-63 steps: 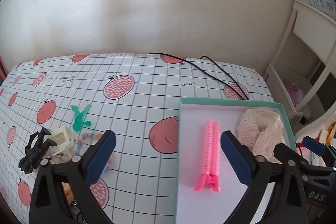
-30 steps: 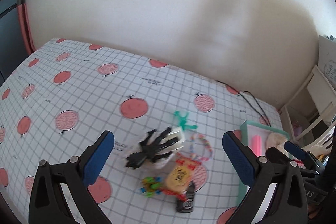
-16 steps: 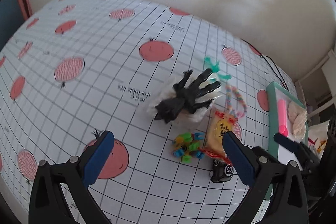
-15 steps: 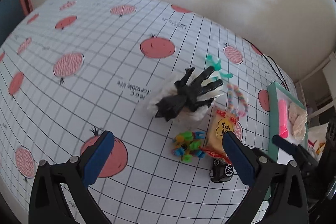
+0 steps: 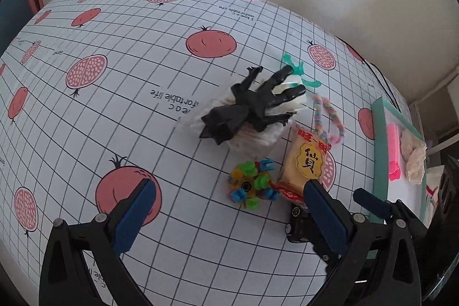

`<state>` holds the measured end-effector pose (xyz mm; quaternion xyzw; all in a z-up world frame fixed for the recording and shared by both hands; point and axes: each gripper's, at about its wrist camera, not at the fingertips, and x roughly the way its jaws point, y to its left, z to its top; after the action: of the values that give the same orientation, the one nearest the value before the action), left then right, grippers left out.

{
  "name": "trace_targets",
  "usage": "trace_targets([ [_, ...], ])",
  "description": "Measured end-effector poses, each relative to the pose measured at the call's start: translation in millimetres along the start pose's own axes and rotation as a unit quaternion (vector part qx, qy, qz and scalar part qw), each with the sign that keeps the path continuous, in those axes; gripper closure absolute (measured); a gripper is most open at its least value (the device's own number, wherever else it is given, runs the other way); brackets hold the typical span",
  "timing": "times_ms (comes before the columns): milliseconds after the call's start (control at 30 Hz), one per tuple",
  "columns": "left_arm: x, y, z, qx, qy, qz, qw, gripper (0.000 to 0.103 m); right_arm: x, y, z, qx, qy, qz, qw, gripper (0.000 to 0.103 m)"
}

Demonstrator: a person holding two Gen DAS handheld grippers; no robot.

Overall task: Organize objects
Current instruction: 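Move both tools back toward the remaining toys on the table, then grasp the colourful blocks with the left gripper while the right grasps the black toy car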

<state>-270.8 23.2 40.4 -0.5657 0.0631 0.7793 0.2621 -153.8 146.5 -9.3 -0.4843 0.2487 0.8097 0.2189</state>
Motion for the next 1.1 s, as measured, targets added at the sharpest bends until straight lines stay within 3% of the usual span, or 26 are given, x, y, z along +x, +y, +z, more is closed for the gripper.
trace_targets([
  [267,5,-6,-2,0.004,0.002,0.011,0.9999,0.001,-2,-18,0,0.01,-0.008,-0.034,0.999,0.011],
  [433,0,1,-2,-0.011,-0.004,0.015,0.9998,0.001,-3,-28,1,0.021,-0.011,-0.03,0.999,0.017],
  [667,5,-7,-7,0.018,0.008,0.036,0.9992,0.001,-2,-20,2,0.011,-0.011,-0.03,0.999,0.025],
  [933,17,-8,-8,0.02,0.02,0.037,0.9989,0.022,1,-14,2,-0.001,-0.015,-0.043,0.999,0.027],
  [1100,27,-7,-7,0.016,0.021,0.042,0.9988,0.023,4,-9,3,-0.006,-0.018,-0.057,0.998,0.027],
])
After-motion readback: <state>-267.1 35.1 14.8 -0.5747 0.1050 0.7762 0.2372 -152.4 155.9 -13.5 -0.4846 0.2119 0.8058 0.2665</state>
